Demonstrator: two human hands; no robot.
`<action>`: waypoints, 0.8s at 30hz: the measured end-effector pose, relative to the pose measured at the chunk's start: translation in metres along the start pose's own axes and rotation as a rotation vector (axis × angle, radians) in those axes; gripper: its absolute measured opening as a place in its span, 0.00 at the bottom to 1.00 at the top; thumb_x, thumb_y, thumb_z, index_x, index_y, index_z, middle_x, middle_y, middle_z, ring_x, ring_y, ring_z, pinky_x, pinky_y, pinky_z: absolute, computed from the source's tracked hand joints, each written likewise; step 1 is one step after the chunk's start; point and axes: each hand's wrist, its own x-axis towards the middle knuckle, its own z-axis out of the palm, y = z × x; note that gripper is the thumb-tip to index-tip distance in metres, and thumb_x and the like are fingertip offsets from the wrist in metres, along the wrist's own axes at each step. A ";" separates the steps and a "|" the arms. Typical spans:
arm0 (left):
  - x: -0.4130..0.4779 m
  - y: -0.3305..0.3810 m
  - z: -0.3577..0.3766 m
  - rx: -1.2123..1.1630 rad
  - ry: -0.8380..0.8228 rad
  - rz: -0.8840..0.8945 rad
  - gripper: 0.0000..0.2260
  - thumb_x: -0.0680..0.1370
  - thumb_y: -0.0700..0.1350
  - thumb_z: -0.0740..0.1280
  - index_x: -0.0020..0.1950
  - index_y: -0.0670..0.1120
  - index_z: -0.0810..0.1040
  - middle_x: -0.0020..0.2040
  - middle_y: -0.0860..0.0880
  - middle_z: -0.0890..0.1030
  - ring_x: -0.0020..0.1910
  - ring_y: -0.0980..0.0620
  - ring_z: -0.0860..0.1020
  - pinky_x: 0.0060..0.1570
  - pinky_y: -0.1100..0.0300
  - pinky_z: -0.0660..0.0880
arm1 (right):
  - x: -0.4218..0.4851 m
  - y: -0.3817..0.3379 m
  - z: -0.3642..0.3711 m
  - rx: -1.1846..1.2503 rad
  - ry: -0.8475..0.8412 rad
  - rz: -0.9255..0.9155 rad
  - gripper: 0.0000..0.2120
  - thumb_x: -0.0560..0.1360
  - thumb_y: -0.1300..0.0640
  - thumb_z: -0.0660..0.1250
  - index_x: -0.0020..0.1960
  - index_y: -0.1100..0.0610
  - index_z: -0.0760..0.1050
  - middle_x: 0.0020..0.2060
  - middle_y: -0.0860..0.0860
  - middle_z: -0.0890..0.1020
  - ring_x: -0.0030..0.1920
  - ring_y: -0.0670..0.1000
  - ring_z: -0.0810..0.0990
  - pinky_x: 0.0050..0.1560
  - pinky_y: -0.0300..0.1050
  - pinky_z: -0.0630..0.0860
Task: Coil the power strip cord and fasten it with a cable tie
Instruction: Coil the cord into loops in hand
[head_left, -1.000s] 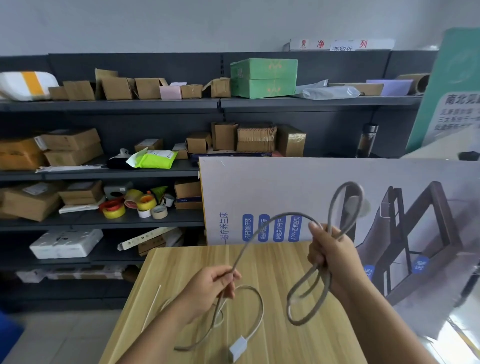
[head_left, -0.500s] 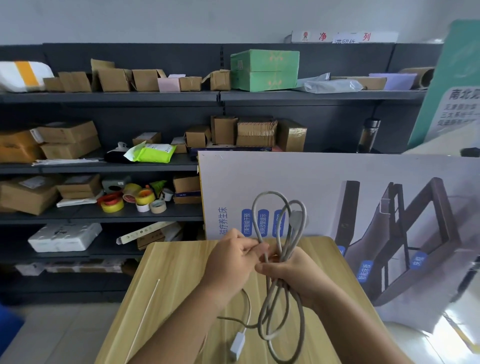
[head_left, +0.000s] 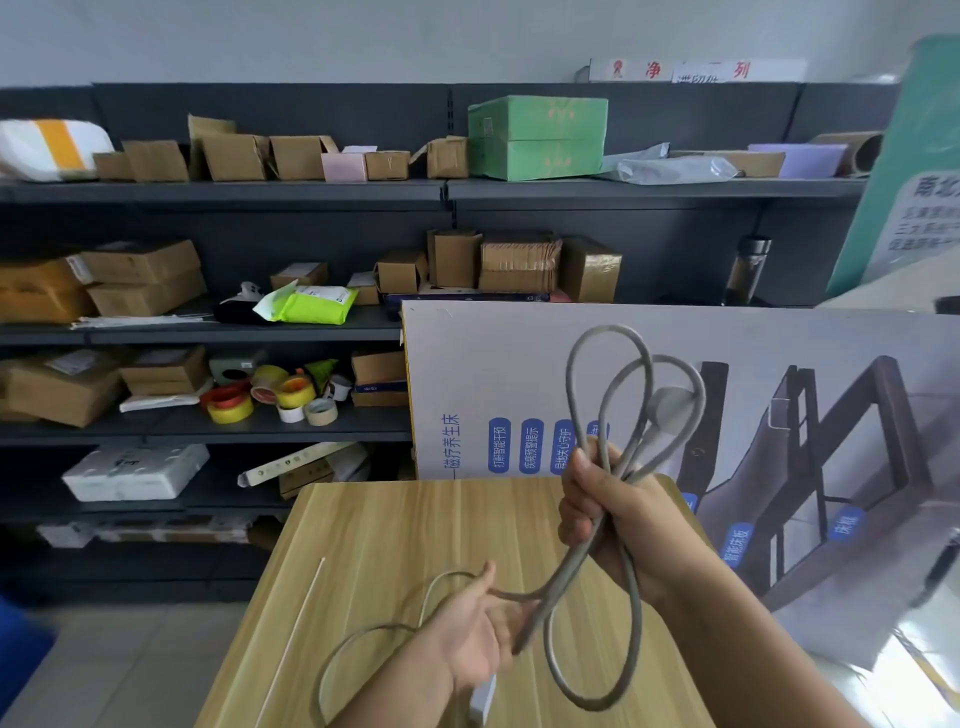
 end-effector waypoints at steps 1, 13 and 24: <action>0.004 0.008 0.000 -0.222 0.066 0.090 0.19 0.80 0.47 0.62 0.62 0.32 0.72 0.43 0.36 0.81 0.40 0.41 0.82 0.53 0.49 0.80 | -0.002 -0.002 0.001 -0.012 0.001 0.016 0.12 0.74 0.58 0.66 0.34 0.56 0.67 0.25 0.51 0.67 0.22 0.48 0.70 0.26 0.40 0.71; -0.048 0.043 0.064 -0.007 0.021 0.641 0.09 0.80 0.39 0.62 0.55 0.40 0.82 0.47 0.44 0.84 0.48 0.48 0.82 0.48 0.50 0.79 | -0.001 0.028 -0.010 -0.404 0.344 0.141 0.08 0.78 0.61 0.66 0.42 0.65 0.76 0.34 0.59 0.81 0.37 0.56 0.84 0.44 0.49 0.83; -0.062 0.036 0.067 0.737 0.194 1.037 0.12 0.81 0.41 0.60 0.52 0.53 0.82 0.56 0.62 0.80 0.55 0.71 0.76 0.56 0.68 0.72 | -0.005 0.039 -0.012 -0.327 0.250 0.109 0.05 0.76 0.62 0.68 0.47 0.64 0.74 0.28 0.54 0.74 0.27 0.53 0.75 0.36 0.50 0.76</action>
